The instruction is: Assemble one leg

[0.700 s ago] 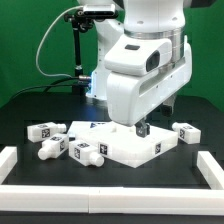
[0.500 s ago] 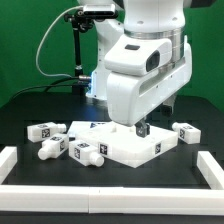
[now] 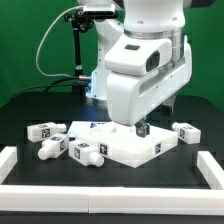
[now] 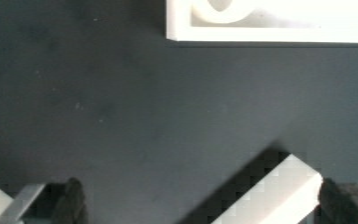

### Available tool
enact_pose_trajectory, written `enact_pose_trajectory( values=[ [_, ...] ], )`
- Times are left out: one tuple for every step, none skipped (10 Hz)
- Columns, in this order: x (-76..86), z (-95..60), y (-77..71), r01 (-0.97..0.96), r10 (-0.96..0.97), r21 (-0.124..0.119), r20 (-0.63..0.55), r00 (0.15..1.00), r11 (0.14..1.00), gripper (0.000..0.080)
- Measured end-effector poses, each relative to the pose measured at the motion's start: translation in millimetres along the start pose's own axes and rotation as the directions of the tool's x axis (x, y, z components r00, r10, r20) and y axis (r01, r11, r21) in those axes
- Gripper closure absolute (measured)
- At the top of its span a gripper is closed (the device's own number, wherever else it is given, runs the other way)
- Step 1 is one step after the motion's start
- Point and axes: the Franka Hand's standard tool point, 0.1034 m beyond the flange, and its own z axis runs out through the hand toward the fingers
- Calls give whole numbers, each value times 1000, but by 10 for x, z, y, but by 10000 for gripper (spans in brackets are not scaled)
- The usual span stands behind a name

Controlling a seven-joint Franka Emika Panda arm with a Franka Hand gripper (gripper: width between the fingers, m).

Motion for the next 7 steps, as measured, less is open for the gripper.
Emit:
enact_pose_trajectory(
  values=[
    [0, 0, 0, 0, 0, 0, 0, 1000, 1000, 150],
    [0, 0, 0, 0, 0, 0, 0, 1000, 1000, 150],
    [0, 0, 0, 0, 0, 0, 0, 1000, 1000, 150],
    [0, 0, 0, 0, 0, 0, 0, 1000, 1000, 150],
    [-5, 0, 4, -1, 1, 0, 0, 1000, 1000, 150],
    [-76, 0, 29, 14, -14, 2, 5, 1000, 1000, 150],
    [-395, 4, 85, 60, -61, 28, 28, 998, 998, 150]
  ],
)
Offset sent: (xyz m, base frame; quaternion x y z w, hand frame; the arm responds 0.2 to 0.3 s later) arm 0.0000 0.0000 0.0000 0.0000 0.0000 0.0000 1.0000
